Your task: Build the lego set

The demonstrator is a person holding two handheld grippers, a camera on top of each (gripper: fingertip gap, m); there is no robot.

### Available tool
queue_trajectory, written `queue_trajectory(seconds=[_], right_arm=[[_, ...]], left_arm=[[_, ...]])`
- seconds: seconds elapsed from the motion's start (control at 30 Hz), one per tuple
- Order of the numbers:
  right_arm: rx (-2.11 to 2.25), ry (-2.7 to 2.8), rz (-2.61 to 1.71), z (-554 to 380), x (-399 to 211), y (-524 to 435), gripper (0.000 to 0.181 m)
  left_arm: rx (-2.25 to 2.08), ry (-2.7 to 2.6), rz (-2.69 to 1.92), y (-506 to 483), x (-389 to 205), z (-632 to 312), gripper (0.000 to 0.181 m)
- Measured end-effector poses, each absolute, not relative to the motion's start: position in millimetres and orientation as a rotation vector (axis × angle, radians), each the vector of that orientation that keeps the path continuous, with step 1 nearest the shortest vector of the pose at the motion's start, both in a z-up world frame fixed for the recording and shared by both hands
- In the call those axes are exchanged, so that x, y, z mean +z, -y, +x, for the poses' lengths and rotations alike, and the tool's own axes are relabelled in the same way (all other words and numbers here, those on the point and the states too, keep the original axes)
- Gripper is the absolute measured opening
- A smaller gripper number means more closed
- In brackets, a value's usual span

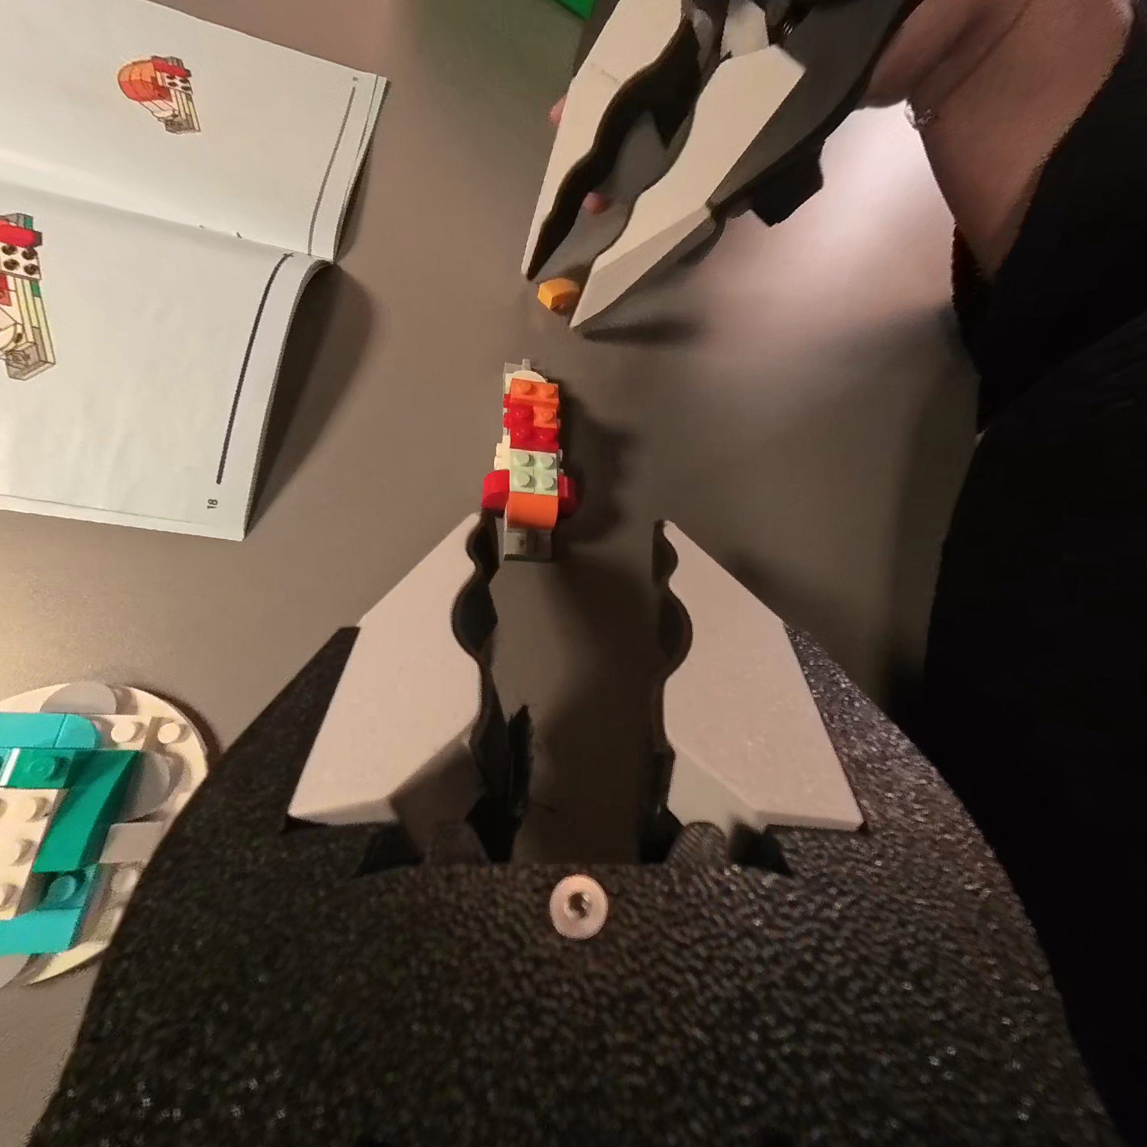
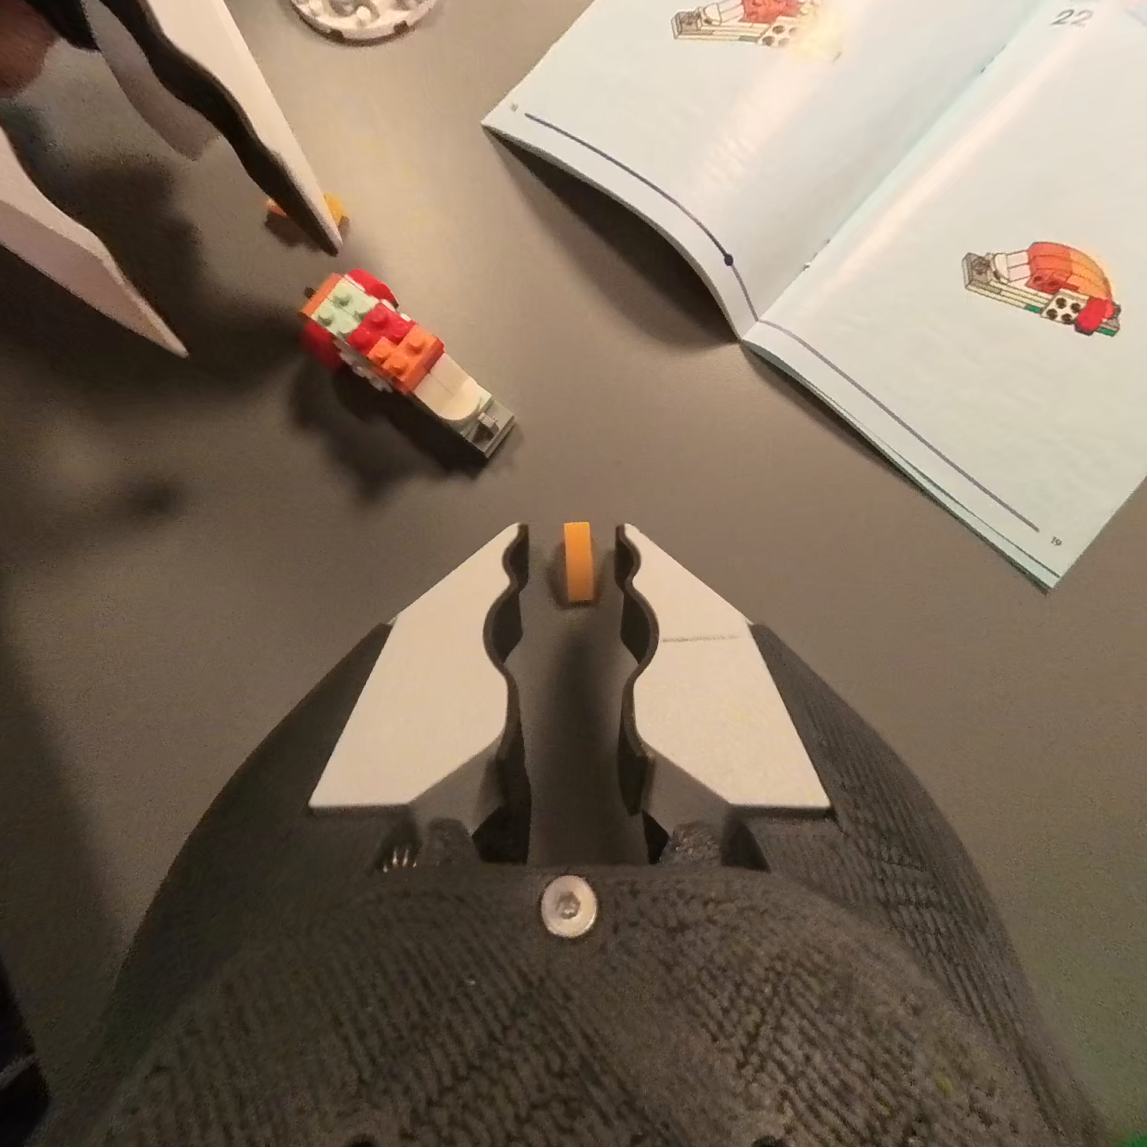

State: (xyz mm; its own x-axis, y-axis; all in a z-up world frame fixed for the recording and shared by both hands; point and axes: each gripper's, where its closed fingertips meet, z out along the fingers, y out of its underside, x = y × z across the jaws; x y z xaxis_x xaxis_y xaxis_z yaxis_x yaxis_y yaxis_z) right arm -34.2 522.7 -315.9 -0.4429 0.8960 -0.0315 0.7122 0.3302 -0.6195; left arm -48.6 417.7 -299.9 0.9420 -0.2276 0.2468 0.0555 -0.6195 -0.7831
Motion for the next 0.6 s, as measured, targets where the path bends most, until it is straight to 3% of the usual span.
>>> queue_trajectory(seconds=[0.03,0.43,0.6], right_arm=[[0.829,2.270,-1.438,-33.3,-313.7,-523.2,0.027],[1.098,2.294,-1.432,-4.2,-297.6,-466.3,0.028],[1.147,2.180,-1.486,-4.6,-293.7,-456.3,0.037]], left_arm=[[-0.413,-0.118,-2.207,-417.3,-300.6,-48.2,0.048],[-0.554,-0.139,-2.244,-420.1,-304.7,-17.2,0.056],[-0.731,-0.200,-2.203,-426.8,-296.5,14.9,0.060]])
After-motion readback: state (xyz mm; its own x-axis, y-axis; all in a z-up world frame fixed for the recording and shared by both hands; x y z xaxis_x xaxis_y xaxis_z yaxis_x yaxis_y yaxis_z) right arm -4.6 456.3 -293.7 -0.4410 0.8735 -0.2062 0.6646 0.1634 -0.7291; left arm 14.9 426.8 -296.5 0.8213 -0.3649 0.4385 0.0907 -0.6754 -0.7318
